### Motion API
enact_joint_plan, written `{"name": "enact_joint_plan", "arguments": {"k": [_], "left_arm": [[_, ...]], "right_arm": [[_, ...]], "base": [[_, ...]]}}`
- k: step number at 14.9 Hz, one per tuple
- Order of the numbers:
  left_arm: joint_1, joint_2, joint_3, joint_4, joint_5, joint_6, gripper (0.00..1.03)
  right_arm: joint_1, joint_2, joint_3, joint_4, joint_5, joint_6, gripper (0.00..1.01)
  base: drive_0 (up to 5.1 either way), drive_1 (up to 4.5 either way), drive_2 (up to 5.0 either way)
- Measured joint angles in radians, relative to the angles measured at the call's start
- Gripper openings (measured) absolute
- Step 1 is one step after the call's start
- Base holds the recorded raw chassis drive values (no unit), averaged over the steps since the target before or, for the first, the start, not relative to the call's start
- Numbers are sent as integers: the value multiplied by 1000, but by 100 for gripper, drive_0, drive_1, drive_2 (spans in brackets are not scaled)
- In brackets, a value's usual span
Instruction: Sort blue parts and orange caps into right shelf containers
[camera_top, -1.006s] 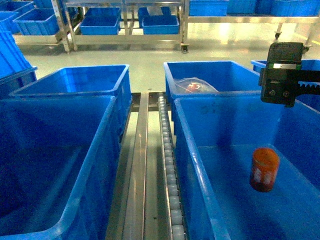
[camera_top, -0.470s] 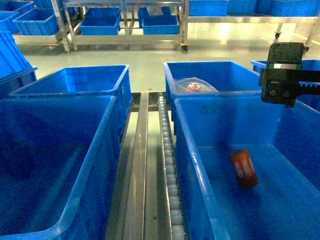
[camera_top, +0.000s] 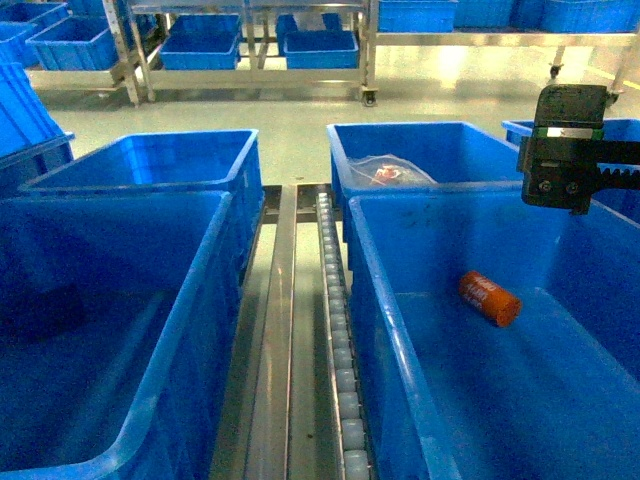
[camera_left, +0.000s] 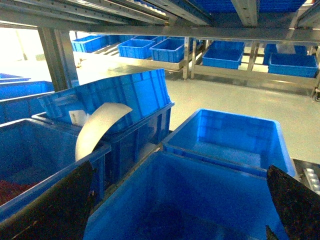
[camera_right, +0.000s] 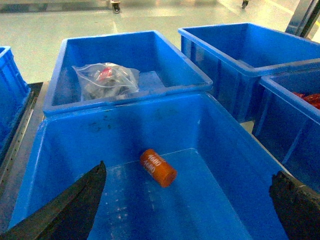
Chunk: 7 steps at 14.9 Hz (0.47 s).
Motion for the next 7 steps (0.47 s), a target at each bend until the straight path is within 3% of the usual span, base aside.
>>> {"name": "enact_joint_plan", "arguments": {"k": [7], "left_arm": [[0, 0, 0, 0, 0, 0, 98]], "right_arm": [[0, 0, 0, 0, 0, 0, 98]], "base": [[0, 0, 0]]}}
